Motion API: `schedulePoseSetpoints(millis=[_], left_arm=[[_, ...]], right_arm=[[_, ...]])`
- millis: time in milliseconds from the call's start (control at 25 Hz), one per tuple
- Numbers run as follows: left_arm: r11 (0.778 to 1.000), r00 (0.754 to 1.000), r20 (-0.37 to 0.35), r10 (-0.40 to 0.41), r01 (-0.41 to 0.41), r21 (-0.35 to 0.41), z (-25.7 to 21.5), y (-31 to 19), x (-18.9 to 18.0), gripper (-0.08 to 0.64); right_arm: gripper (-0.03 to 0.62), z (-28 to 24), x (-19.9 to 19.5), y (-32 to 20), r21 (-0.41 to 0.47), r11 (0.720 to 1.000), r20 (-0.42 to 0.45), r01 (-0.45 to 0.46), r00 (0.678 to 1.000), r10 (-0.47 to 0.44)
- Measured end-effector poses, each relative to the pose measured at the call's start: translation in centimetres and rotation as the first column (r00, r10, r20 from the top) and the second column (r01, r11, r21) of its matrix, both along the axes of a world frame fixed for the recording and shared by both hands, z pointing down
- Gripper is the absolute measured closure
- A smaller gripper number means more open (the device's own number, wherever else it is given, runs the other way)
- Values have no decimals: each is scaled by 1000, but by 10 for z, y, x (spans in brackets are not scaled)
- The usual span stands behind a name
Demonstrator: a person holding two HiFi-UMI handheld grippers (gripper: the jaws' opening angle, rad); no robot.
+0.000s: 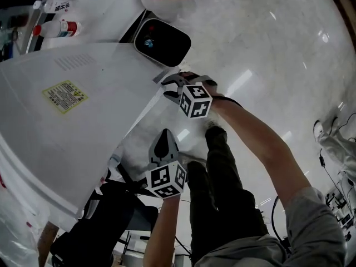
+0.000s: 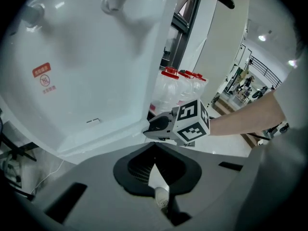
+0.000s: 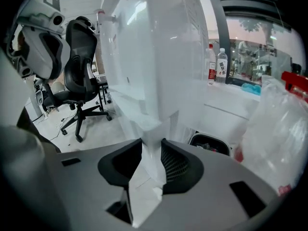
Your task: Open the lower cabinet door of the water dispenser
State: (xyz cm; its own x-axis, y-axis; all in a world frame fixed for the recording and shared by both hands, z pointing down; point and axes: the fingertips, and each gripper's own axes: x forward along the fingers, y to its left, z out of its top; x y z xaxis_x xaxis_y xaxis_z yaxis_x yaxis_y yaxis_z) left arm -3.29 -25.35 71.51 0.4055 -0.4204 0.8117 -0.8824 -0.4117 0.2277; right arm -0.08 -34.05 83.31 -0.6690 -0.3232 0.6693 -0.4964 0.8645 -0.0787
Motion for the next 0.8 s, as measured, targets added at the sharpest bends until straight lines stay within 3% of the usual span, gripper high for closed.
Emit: schedulePoseSetpoints(millis=[360, 800], left_arm=[[1000, 1000, -24, 0, 1, 12, -8, 33, -16, 552], [997, 997, -29, -73, 72, -17, -8, 92, -72, 552]], right_arm=[[465, -2, 2, 50, -32, 983, -2, -180, 984, 181], [465, -5, -6, 105, -50, 937, -19, -345, 939, 345]])
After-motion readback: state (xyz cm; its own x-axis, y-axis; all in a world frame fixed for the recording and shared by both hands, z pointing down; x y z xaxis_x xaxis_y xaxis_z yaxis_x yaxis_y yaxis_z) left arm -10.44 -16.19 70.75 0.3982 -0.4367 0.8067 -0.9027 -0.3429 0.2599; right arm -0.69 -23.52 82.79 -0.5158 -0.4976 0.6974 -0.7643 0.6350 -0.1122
